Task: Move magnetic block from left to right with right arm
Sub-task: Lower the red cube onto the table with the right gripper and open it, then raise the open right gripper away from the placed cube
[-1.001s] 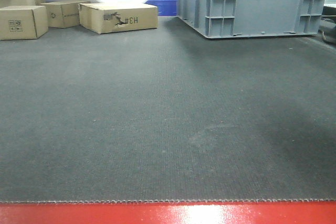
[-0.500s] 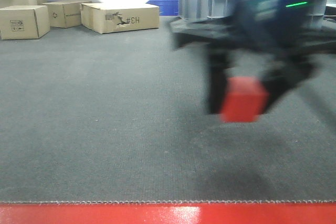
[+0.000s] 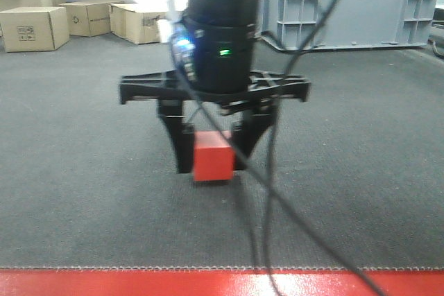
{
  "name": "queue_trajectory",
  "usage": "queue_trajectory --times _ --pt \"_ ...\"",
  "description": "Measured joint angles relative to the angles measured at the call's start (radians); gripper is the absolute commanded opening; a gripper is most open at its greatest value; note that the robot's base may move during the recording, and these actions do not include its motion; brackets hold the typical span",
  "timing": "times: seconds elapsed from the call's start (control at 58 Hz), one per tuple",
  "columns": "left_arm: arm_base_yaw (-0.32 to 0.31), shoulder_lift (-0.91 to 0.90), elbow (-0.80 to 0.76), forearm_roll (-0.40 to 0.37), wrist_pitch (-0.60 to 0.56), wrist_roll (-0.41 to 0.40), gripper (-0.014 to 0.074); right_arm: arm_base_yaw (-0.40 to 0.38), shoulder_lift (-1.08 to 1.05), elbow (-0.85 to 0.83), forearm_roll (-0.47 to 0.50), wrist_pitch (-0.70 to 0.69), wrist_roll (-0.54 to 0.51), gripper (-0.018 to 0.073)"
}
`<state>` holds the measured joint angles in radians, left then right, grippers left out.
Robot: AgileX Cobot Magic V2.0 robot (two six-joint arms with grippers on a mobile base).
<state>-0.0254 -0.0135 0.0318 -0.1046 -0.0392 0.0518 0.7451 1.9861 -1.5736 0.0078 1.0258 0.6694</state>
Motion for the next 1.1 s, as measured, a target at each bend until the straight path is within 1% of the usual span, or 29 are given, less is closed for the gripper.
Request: queue_trajectory --times 0.104,0.242,0.345,0.552,0.673,0.845,0.932,1.018,1.104 --pt "0.000 0.000 0.000 0.000 0.000 0.000 -0.0126 0.002 0.030 -0.037 0.006 0.011 0.010 0.0398" --pt "0.000 0.000 0.000 0.000 0.000 0.000 -0.0126 0.007 0.040 -0.057 0.008 0.013 0.011 0.0519" --pt "0.000 0.000 0.000 0.000 0.000 0.000 -0.0126 0.007 0.040 -0.058 0.010 0.021 0.013 0.0554" --pt "0.000 0.000 0.000 0.000 0.000 0.000 -0.0126 0.009 0.028 -0.058 0.005 0.023 0.009 0.0554" --pt "0.000 0.000 0.000 0.000 0.000 0.000 -0.0126 0.009 -0.028 -0.045 -0.008 0.013 -0.015 0.0554" --pt "0.000 0.000 0.000 0.000 0.000 0.000 -0.0126 -0.017 -0.169 0.049 -0.063 -0.062 -0.050 0.0546" --pt "0.000 0.000 0.000 0.000 0.000 0.000 -0.0126 -0.047 -0.250 0.124 -0.077 -0.121 -0.083 0.0544" --pt "0.000 0.000 0.000 0.000 0.000 0.000 -0.0126 -0.099 -0.363 0.245 -0.081 -0.205 -0.144 0.0477" --pt "0.000 0.000 0.000 0.000 0.000 0.000 -0.0126 -0.158 -0.460 0.337 -0.081 -0.253 -0.211 0.0373"
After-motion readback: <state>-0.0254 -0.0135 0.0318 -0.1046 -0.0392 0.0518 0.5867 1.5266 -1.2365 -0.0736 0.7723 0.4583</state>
